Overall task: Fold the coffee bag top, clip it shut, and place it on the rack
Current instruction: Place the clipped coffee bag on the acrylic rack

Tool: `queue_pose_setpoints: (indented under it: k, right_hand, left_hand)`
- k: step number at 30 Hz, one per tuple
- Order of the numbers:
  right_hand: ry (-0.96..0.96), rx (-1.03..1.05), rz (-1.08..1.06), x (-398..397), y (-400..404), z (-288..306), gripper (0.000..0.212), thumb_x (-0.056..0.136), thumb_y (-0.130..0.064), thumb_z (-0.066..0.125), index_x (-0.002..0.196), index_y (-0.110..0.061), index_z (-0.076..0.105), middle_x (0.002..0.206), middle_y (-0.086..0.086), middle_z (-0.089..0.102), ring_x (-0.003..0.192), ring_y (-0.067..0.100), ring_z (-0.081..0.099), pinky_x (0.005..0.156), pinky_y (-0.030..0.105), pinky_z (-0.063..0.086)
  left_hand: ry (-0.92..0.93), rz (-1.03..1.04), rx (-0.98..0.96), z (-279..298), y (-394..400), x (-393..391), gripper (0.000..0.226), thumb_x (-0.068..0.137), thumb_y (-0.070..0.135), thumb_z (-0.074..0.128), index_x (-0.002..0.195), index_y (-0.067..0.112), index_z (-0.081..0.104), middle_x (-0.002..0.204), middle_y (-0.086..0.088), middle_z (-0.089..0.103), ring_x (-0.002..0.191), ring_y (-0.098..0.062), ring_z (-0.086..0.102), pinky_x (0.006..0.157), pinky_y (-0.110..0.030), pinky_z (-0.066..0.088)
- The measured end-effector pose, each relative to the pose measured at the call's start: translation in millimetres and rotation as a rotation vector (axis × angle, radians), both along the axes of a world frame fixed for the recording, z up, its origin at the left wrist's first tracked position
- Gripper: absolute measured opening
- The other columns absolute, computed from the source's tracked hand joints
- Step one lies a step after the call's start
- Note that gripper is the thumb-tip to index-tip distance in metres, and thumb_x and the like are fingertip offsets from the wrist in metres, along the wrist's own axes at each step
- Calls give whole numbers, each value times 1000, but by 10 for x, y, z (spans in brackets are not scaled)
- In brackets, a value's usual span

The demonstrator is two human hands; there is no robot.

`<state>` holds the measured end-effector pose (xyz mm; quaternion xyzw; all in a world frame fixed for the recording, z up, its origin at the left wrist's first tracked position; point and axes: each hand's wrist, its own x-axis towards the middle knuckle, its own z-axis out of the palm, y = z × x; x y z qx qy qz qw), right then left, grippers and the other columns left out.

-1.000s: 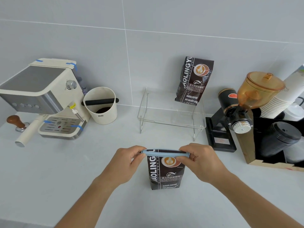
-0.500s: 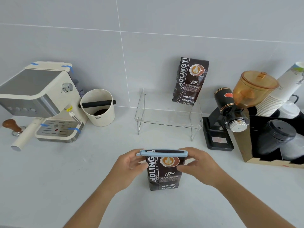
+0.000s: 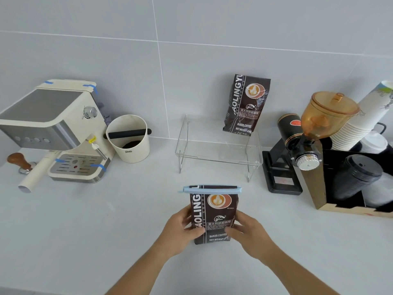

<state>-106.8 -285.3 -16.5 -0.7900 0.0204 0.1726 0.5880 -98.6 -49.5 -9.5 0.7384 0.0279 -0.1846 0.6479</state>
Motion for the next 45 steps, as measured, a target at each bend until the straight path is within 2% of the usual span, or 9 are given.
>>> queue_pose_setpoints:
  k: [5,10,15,19,26,31,37,41,45]
  right_hand:
    - [-26,-12,-17,-52,57,23,51,83,-13,64,130,-33,57,126,-14,67,109,17,67,100,39,50]
    - [-67,-33,-68,-23,97,144,49,91,1,56,128,-32,60,119,-17,70,103,17,70,89,31,55]
    - [-185,-59,-79,181,174,452,46,93,-10,58,131,-34,58,116,-16,72,97,18,70,90,26,55]
    - [-234,-47,-106,321,215,708,41,92,-16,58,126,-39,60,112,-18,73,90,17,70,85,29,56]
    - [-287,38,-105,610,285,1074,39,95,-21,57,122,-48,59,112,-15,73,96,20,71,86,46,59]
    - [-335,68,-122,872,350,1397,43,95,-19,57,109,-60,59,106,-16,74,94,21,72,84,49,60]
    - [-369,81,-163,1231,371,1695,33,94,-22,59,115,-46,63,104,-16,75,88,25,74,80,50,61]
    - [-385,52,-177,1456,400,1838,34,93,-25,59,103,-58,62,101,-19,75,84,21,74,76,41,63]
    - [-372,8,-187,1668,442,1917,37,94,-25,56,98,-61,60,91,-25,75,84,22,72,74,40,62]
  left_hand:
    - [-16,35,17,-57,-53,-68,57,78,1,74,130,19,56,121,9,71,112,-7,65,100,-23,50]
    - [-37,71,1,34,-78,-38,46,82,3,71,123,22,62,115,14,74,110,-9,66,92,-16,51]
    - [-65,161,-27,279,-91,122,35,81,9,73,106,33,69,106,13,77,104,-17,71,98,-39,53]
    - [-92,188,-89,526,-54,265,33,83,7,72,109,28,70,107,8,78,104,-21,71,97,-45,54]
    - [-172,269,-186,960,-61,543,42,80,9,75,114,33,65,108,7,77,101,-13,72,83,-30,57]
    - [-219,357,-223,1219,-104,807,34,81,7,74,112,18,67,105,5,77,96,-9,73,78,-24,56]
    - [-272,360,-195,1561,-132,1175,22,82,12,74,103,20,74,95,7,80,89,-11,75,79,-29,58]
    - [-313,349,-164,1678,-119,1421,18,82,16,73,99,23,77,92,9,80,87,-11,76,70,-24,59]
    - [-302,356,-139,1702,-102,1669,14,80,17,76,89,27,77,89,9,80,86,-13,76,79,-34,61]
